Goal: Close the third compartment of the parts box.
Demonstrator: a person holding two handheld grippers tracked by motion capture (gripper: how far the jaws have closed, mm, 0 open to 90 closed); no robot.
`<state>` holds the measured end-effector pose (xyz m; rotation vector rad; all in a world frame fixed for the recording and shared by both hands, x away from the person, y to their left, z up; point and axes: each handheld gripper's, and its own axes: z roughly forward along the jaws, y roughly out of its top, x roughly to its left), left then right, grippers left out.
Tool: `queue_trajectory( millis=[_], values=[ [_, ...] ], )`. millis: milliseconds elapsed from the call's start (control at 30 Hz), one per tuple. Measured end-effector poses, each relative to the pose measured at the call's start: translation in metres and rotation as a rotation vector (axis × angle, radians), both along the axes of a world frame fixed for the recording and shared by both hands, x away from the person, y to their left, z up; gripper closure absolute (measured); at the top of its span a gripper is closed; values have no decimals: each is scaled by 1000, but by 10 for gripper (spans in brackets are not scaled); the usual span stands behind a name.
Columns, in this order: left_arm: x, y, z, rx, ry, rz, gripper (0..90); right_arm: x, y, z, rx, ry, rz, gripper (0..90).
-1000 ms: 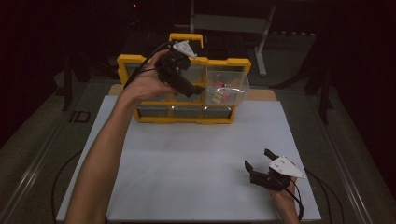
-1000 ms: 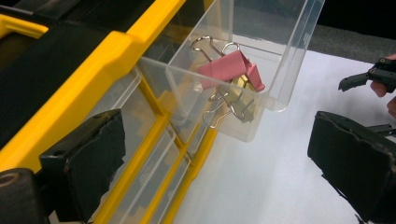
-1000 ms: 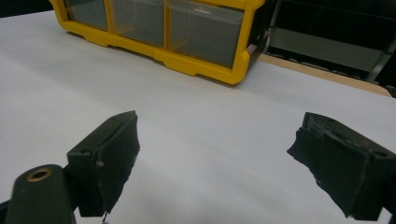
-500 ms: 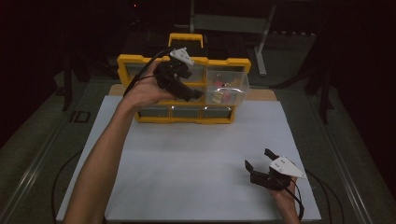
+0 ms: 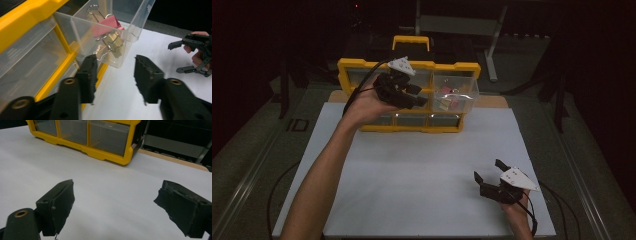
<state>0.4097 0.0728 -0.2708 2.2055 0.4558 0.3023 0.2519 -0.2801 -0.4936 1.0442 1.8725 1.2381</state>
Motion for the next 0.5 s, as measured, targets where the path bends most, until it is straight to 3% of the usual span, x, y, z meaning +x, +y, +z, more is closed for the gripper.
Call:
queue_trajectory(
  millis=[167,267,500],
  values=[
    [-1,-3,-7,-28,23,-34,779,0,0,0,-1,1,0,124],
    [-1,-4,-9,-27,10,-43,891,0,0,0,-2,1,1,124],
    [-2,-15,-14,-47,21,-74,900,0,0,0,-5,-2,0,124]
  ],
)
